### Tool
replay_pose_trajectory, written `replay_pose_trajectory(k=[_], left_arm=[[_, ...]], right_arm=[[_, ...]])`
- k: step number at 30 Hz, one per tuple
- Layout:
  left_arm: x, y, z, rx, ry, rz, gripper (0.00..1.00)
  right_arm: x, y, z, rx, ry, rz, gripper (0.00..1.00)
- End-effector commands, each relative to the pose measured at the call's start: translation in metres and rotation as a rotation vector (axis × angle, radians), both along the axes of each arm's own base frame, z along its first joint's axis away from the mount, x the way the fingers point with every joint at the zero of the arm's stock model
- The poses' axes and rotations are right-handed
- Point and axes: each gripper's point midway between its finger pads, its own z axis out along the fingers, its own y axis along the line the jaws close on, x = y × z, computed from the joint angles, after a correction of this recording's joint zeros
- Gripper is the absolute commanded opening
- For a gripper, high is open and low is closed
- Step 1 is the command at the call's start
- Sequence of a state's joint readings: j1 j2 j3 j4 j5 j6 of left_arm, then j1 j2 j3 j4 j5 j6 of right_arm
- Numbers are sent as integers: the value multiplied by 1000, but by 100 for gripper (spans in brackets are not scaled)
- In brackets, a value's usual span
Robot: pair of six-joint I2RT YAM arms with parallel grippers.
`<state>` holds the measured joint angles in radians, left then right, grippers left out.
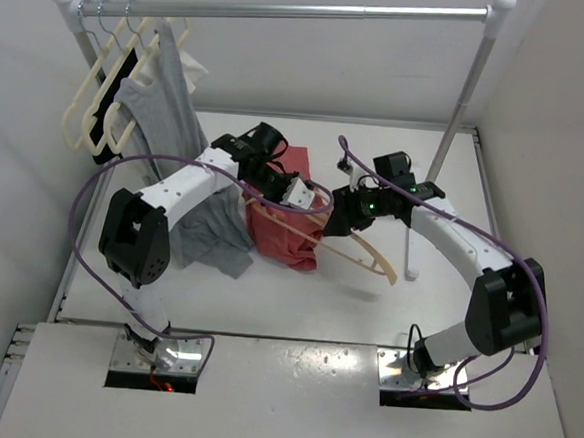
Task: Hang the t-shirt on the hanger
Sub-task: Place tshirt on hanger
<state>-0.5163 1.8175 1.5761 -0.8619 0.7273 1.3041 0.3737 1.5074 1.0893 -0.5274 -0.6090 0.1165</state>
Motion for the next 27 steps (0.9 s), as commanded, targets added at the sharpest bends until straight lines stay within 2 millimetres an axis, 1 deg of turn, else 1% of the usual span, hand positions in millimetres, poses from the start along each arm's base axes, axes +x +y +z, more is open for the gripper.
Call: replay_pose_trajectory(k=[1,2,3,4,5,6,8,9,10,11,12,13,14,15,18,19,20,21,22,23,24,25,26,27], left_arm=[[-18,-6,32,-99,42,-43,0],[-17,-2,31,-94,46,-39,0],[-18,-3,33,-103,51,-45,0],[-16,0,33,-104,50,-36,0],[-19,-1,37,-116,57,-42,0],[-20,-1,37,-116,57,-42,0],[-21,-2,38,-123,61,-47,0],[-21,-2,38,-123,61,-47,0],[-21,-2,38,-122,68,-41,0],[-18,1,38,-123,67,-32,0],[-18,1,38,-123,67,-32,0],[-18,1,38,-123,67,-32,0],[-19,2,41,-126,69,-25,0],[-18,1,42,-129,68,-20,0],[-17,0,43,-133,67,-15,0],[-16,0,43,-137,67,-9,0],[-16,0,43,-137,67,-9,0],[-15,-1,44,-140,71,0,0],[-15,-1,44,-139,82,8,0],[-13,-2,45,-145,71,7,0],[-14,-2,45,-144,84,17,0],[-12,-2,46,-148,84,22,0],[-12,-3,51,-158,86,39,0],[-10,-4,52,-163,93,51,0]], right_arm=[[33,-3,31,20,-218,-71,73],[33,-3,35,24,-228,-71,77],[29,-5,29,17,-233,-62,79],[27,-3,31,20,-251,-47,81],[25,-4,30,17,-258,-42,82],[22,-3,34,37,-283,-35,83],[17,-2,39,64,-311,-12,83],[13,-3,35,67,-317,-12,83],[13,-1,46,97,-363,-3,83],[8,0,43,110,-363,9,83],[8,0,41,111,-366,9,83],[7,2,45,130,-377,12,83],[3,2,41,135,-365,21,83],[4,4,38,142,-348,21,83],[-1,13,30,163,-293,55,78],[3,15,32,172,-293,47,76],[4,16,34,175,-301,47,73],[7,16,32,178,-284,25,61],[9,18,35,189,-294,19,53],[11,17,31,181,-279,4,35],[13,18,33,188,-283,-1,26],[13,18,30,190,-262,-11,19],[15,17,29,180,-260,-31,14],[16,16,28,176,-256,-46,0]])
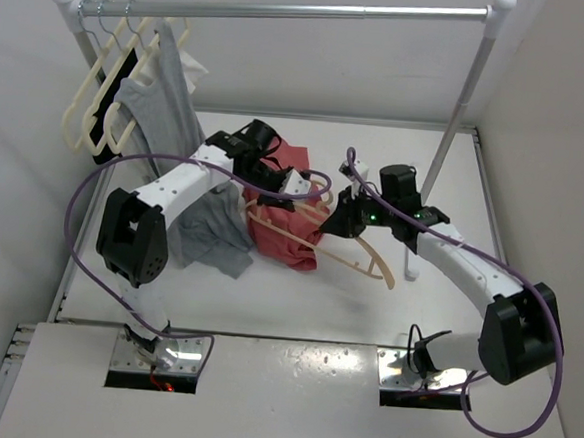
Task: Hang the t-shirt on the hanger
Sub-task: Place tshirt on hanger
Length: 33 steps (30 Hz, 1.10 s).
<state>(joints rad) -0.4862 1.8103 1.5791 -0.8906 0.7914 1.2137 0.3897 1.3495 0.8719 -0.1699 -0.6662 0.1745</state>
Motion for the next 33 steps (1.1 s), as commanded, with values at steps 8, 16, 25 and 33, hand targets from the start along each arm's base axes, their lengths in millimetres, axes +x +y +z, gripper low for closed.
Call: replay_pose_trajectory(k=[8,16,25,33], left_arm=[[14,-14,50,-141,69,185,68],[67,-5,98,-277,-40,540,85],[60,-11,57,-183,-125,604,50],[5,-59,-42,47,-82,445,68]], right_arm=[[34,-18,-3,-41,24,-240,0],[47,-60,-6,-130,26,-538,0],[39,-122,36,-115,-47,-923,0],[18,-137,43,-119,-55,-959,0]])
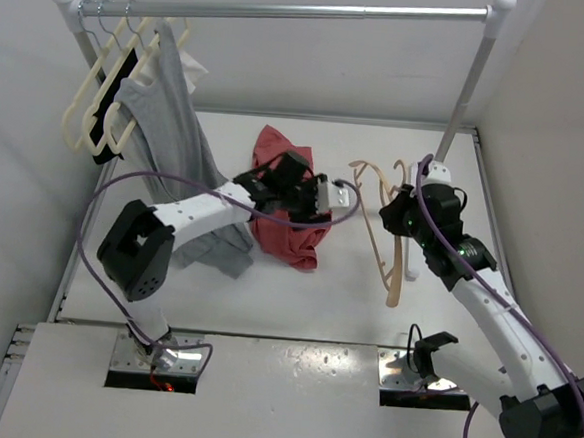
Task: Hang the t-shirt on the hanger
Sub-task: Place tshirt on hanger
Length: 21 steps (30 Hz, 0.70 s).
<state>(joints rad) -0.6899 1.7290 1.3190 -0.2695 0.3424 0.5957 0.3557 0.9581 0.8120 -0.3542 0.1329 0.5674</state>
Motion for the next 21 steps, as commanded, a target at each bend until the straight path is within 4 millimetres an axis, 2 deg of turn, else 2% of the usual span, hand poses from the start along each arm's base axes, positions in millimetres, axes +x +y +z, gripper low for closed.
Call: replay_pose_trajectory(k=[1,5,7,8,10,11,13,14,15,18,19,20,21], left_arm=[[-10,-11,-41,110,20,1,69],[6,-18,-65,153,23,89,72],[11,-18,-72,169,7,123,72],[19,-15,-72,185,-19,157,71],[19,-13,-82,219,-22,173,62],[21,-13,-81,213,-27,189,52],[22,-11,-85,225,-26,196,44],[22,-11,-85,225,-26,196,34],[20,-10,-87,228,-12,203,33],[15,-11,-75,209,6,189,36],[13,-10,-77,218,13,188,38],[12,-9,-72,216,11,189,43],[11,-9,-66,209,14,195,55]], right_arm=[[-8,-12,-3,-4,3,-57,0],[-14,-12,-2,6,-10,-49,0],[-19,-11,-7,1,2,-40,0],[-19,-11,-7,-7,0,-35,0],[-23,-13,-7,-6,-3,-35,0],[-25,-14,-11,-19,5,-30,0],[-28,-14,-7,-17,-8,-18,0],[-29,-15,-9,-28,-1,-13,0],[-29,-15,-9,-28,-1,-13,0],[-32,-14,-9,-33,-2,0,0],[-32,-14,-9,-33,-2,0,0],[-34,-14,-11,-29,0,8,0],[-34,-14,-11,-29,0,8,0]])
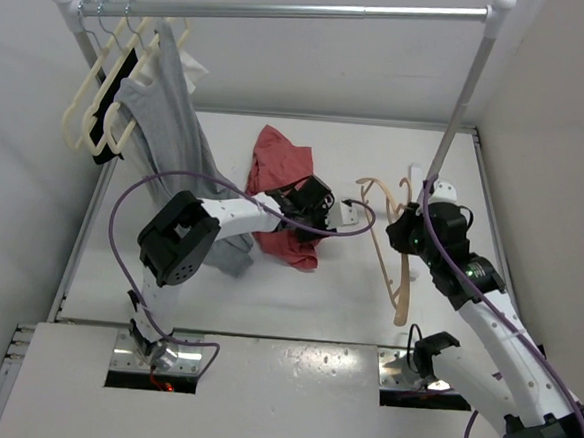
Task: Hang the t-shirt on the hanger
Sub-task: Place tshirt on hanger
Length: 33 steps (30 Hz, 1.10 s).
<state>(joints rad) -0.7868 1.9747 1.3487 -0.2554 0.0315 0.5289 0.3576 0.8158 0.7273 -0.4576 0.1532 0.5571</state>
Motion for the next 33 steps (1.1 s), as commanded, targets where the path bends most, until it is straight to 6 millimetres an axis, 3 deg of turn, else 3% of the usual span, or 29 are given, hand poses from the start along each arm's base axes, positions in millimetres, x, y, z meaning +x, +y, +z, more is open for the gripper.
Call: replay_pose_trajectory(k=[1,4,6,9,15,20,22,31,33], left_arm=[[1,-7,37,-52,-29,21,59],[6,2,39,-49,-27,41,61],[8,7,37,-52,-9,43,56],[10,15,45,-65,23,57,56],[-14,16,60,-110,104,8,69],[-26,27,44,-72,138,2,69],[-27,30,36,-54,146,10,63],[-25,20,30,-60,169,21,64],[-25,22,24,-46,173,28,56]], right_arm=[[2,5,10,15,-45,28,0],[2,7,12,15,-54,41,0],[2,9,12,19,-53,49,0],[2,9,12,19,-53,49,0],[3,10,13,12,-63,67,0],[8,13,16,-1,-64,85,0],[9,13,13,-12,-56,90,0],[9,15,14,-5,-64,98,0],[9,16,12,-11,-56,111,0]])
